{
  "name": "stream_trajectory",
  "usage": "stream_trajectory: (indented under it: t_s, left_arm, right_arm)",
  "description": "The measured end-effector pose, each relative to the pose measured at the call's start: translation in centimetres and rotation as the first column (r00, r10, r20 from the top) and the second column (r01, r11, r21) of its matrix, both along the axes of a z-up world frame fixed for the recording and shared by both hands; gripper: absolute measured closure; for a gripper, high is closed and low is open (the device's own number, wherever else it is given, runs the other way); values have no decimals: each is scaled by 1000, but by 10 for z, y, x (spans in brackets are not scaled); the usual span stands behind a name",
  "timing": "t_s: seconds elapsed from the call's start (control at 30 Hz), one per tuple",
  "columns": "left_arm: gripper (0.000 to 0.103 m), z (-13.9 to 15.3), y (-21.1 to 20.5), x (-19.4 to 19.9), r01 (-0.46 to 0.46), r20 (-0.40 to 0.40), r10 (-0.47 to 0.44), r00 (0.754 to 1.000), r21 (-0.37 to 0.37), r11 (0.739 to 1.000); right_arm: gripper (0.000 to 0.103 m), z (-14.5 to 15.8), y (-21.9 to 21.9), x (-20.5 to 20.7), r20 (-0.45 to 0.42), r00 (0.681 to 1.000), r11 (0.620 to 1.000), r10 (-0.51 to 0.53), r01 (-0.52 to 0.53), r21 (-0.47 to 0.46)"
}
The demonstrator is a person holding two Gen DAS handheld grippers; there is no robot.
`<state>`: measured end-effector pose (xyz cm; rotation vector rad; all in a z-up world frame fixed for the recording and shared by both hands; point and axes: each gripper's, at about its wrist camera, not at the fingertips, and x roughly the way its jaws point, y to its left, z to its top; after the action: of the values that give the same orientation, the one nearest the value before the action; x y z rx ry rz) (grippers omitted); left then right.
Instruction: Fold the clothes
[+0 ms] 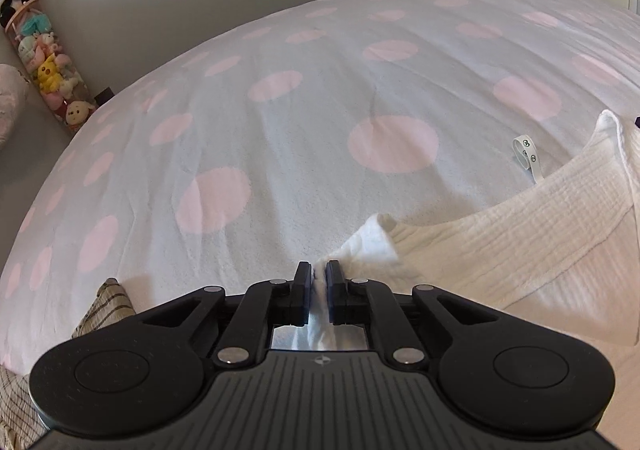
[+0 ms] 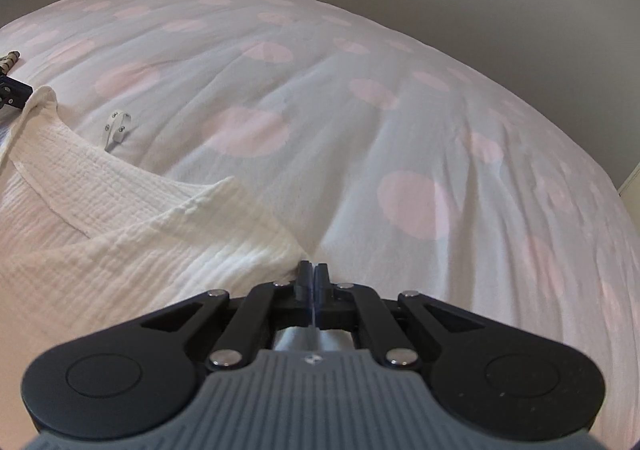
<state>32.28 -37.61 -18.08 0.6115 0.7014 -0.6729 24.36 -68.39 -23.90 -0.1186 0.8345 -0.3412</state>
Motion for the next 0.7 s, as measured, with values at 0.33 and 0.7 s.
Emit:
stream_trajectory:
  t_s: [0.33, 0.7]
  left_arm:
    - [62, 61, 71, -19, -31, -68, 20, 998, -173, 984]
    - [54, 94, 152, -139, 30, -191, -61, 980, -166, 986]
  right_arm:
    - [66, 40, 6, -51, 118, 987, 989, -105, 92, 114]
    - [48, 63, 92, -164, 72, 984, 949, -162, 135, 283]
